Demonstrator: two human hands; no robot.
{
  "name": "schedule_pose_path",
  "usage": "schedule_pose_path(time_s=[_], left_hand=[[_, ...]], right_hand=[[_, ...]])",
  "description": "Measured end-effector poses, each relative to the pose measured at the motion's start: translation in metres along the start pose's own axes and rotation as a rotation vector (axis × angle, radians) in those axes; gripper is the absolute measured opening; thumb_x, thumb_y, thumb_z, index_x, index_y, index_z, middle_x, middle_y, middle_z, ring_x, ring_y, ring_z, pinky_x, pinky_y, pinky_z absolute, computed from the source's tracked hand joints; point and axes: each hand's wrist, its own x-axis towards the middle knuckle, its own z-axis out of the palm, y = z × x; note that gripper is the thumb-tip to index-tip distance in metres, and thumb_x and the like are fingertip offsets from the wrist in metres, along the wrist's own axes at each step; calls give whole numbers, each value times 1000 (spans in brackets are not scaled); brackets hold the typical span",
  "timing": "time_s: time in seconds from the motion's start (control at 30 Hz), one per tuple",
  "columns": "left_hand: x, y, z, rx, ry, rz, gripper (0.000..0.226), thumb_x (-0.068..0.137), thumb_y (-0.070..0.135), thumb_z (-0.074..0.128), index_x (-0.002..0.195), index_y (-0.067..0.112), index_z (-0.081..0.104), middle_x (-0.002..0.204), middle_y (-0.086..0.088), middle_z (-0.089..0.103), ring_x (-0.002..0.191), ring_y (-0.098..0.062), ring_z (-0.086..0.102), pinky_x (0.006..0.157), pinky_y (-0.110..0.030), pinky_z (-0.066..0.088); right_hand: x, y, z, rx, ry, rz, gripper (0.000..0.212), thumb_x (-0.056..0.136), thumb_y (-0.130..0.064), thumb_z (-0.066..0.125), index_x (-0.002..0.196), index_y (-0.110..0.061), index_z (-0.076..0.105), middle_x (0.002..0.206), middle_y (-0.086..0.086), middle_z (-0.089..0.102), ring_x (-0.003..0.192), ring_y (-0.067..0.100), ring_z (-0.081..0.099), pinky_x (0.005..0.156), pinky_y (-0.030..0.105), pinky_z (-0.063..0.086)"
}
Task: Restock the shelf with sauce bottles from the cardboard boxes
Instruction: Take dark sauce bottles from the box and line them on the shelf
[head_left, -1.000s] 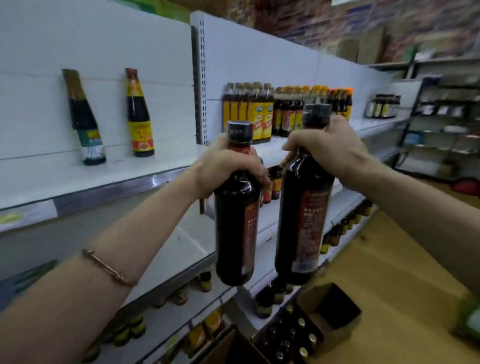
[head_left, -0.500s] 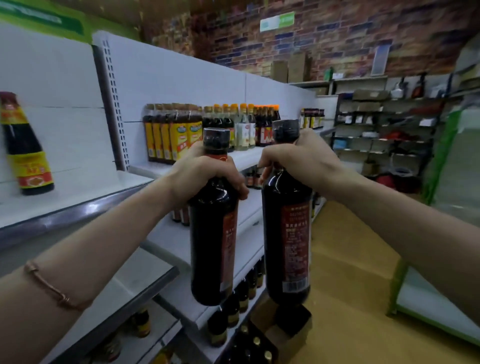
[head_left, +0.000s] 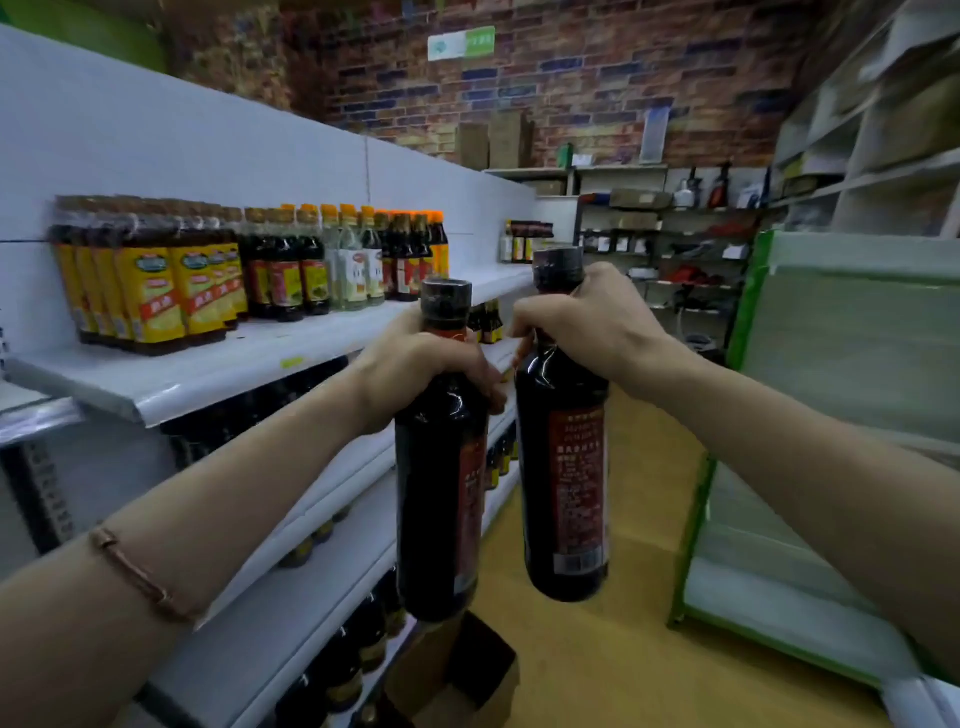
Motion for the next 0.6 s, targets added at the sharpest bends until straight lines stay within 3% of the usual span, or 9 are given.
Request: schedule_pose_path(time_s=[0.13,0.23,0.3,0.37,0.5,0.6], left_hand=[[51,-21,12,11,1,0,21,55,2,64,65,-15,59,75,-31,67,68,-38,66,76,-46,55],[92,-40,14,11,11,7,8,57,4,64,59,-3,66,74,-26,70,72,-38,67,80,-47,55],[121,-53,13,22,1,27,5,58,6,64,54,4,68,73,-22,71,71,-35,68,79,-43,56],[155,-67,11,24,-6,34,5,57,6,65,56,2,67,72,-23,70,69,-35,68,77,-43,56],[230,-88,8,38,-40,47,5,57,3,65,58,-2,65,76,-29,68,75,-47,65,84,-55,52],[288,-103,9,52,-51,77,11,56,4,65,61,-6,65,79,-33,66,81,-52,62,85,-56,51]], right_hand=[[30,38,-17,-31,33,36,35,71,-23,71,39,-19,57,55,4,62,55,18,57,59,37,49],[61,65,-25,-53,30,34,32,71,-22,71,43,-17,58,64,14,67,57,20,59,60,37,51],[85,84,-30,-54,41,17,33,72,-22,71,43,-18,56,59,7,64,56,18,58,60,33,49],[111,104,-34,-57,54,7,34,73,-21,70,43,-18,56,56,0,64,55,15,58,60,31,49],[164,139,-45,-55,54,22,32,77,-16,68,47,-16,56,49,-5,62,47,9,56,54,24,46],[205,171,-55,-60,91,33,23,75,-17,67,61,1,64,63,5,71,61,25,67,66,38,56]])
